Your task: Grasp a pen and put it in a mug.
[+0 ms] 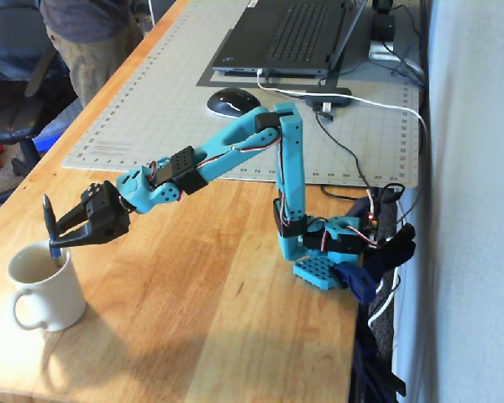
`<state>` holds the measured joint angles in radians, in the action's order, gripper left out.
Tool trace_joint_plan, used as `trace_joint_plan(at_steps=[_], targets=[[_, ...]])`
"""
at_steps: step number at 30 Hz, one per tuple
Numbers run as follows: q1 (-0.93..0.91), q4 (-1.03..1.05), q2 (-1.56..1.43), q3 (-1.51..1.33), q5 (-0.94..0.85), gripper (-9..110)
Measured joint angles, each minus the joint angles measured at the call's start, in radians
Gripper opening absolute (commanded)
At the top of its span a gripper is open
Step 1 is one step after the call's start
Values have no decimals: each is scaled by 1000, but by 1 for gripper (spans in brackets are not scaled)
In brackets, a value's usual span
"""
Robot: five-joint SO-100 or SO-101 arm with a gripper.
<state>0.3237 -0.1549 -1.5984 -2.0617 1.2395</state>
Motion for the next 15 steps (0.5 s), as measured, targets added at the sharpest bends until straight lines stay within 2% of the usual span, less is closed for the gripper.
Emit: trace_joint_plan(at_steps=[7,15], targets=[[-11,0,31,0,0,21],[-15,0,31,0,0,23]])
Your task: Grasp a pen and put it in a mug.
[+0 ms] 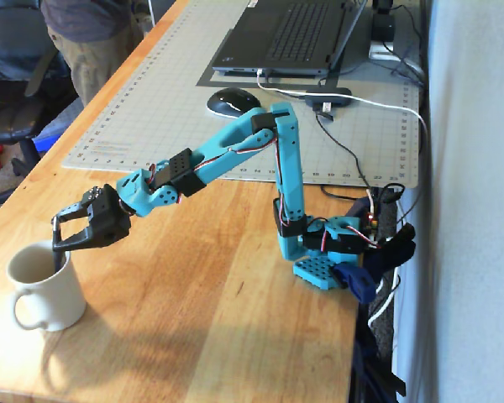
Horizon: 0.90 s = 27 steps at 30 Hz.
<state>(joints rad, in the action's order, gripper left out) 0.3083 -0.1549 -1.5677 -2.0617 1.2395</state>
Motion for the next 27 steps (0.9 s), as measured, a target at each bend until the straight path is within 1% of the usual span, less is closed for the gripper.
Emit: trace_joint_plan(at_steps=[6,9,15,22,27], targets=[[-35,17,-17,0,0,23],[-38,97,-69,0,0,23],[-38,321,-204,0,3,23],[-15,508,-382,0,103,23],[-114,614,-529,0,117,23]])
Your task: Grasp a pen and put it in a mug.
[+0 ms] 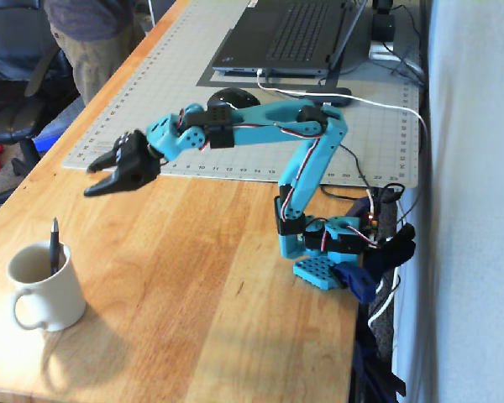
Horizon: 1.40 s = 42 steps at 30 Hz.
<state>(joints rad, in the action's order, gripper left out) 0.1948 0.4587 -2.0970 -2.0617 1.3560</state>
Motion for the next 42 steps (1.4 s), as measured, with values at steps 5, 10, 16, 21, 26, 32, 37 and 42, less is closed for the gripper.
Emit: trace_joint_plan(at_steps=[5,10,16,21,26,32,37,42], targets=[[-75,91,-132,-67,-120,23],[-97,199,-210,-204,-426,23],[-215,370,-336,-314,-833,14],[-318,514,-463,-325,-1115,8],[-367,646,-551,-330,-1295,7],[-373,795,-649,-422,-1358,7],[-373,781,-788,-595,-1364,7],[-373,676,-945,-821,-1364,7]])
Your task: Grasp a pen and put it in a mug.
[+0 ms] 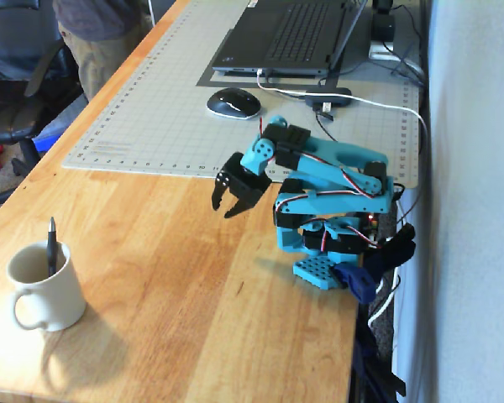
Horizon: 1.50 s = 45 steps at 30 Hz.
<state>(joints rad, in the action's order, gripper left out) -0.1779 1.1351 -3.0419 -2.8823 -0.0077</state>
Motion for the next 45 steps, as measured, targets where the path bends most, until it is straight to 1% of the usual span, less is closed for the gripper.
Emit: trace_joint_plan(at_steps=[4,7,10,15,18,21,28,40,45], targets=[[0,-117,-87,-178,0,7],[0,-161,-127,-265,0,7],[0,-153,-173,-268,0,7],[0,-46,-178,-268,0,7],[0,-12,-236,-270,0,7],[0,-3,-245,-268,0,6],[0,-3,-252,-268,0,2],[2,-3,-252,-268,0,1],[71,-3,-252,-268,0,2]])
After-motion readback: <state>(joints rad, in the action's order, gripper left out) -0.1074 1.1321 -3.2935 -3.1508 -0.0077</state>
